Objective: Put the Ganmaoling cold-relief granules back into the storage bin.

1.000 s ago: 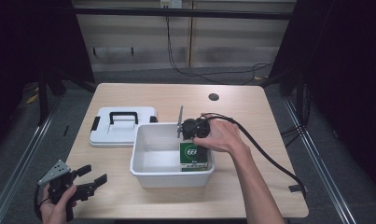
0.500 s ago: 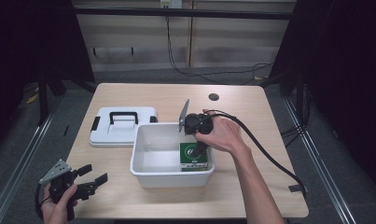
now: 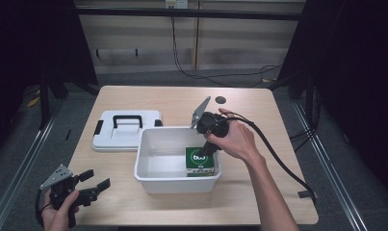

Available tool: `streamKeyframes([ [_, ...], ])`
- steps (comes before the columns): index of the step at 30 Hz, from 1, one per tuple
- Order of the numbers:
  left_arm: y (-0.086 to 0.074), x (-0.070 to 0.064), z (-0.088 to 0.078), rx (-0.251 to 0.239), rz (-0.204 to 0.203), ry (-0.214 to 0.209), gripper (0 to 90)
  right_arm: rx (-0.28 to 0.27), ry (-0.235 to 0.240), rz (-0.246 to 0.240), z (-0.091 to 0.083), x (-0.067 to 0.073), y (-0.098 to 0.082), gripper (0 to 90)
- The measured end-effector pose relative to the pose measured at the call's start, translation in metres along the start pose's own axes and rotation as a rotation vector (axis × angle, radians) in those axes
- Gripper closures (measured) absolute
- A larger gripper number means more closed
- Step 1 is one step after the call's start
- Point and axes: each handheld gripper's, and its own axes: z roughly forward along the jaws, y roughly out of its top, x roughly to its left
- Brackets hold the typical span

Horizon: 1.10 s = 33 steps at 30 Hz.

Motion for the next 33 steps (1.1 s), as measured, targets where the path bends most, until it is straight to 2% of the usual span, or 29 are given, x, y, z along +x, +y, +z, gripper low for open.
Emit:
streamKeyframes([
  [5,0.0,-0.001,0.001,0.004,-0.002,0.004,16.0,-0.028,-0.026,0.027,-0.008,0.001,-0.009,14.8],
  [9,0.0,0.0,0.0,0.0,-0.003,0.009,16.0,-0.093,-0.042,0.029,-0.016,0.002,-0.021,14.7],
  [15,0.0,-0.001,0.0,-0.004,-0.003,0.006,16.0,-0.118,-0.067,0.035,-0.022,0.008,-0.036,15.5],
  [16,0.0,-0.001,0.0,-0.001,-0.007,0.006,16.0,-0.123,-0.072,0.05,-0.023,0.01,-0.038,15.4],
  [21,0.0,-0.001,-0.001,-0.002,-0.008,0.008,16.0,-0.223,-0.12,0.085,-0.032,0.014,-0.055,15.0],
  [24,0.0,-0.001,-0.001,-0.001,-0.008,0.01,16.0,-0.242,-0.149,0.127,-0.037,0.015,-0.066,14.5],
  [26,-0.001,-0.001,-0.001,-0.001,-0.008,0.009,16.0,-0.267,-0.147,0.147,-0.039,0.016,-0.073,14.6],
  [28,-0.001,0.0,-0.001,-0.001,-0.006,0.009,16.0,-0.265,-0.151,0.158,-0.04,0.017,-0.079,15.8],
  [33,-0.001,-0.001,-0.001,0.002,-0.008,0.013,16.0,-0.291,-0.23,0.207,-0.046,0.022,-0.095,16.1],
])
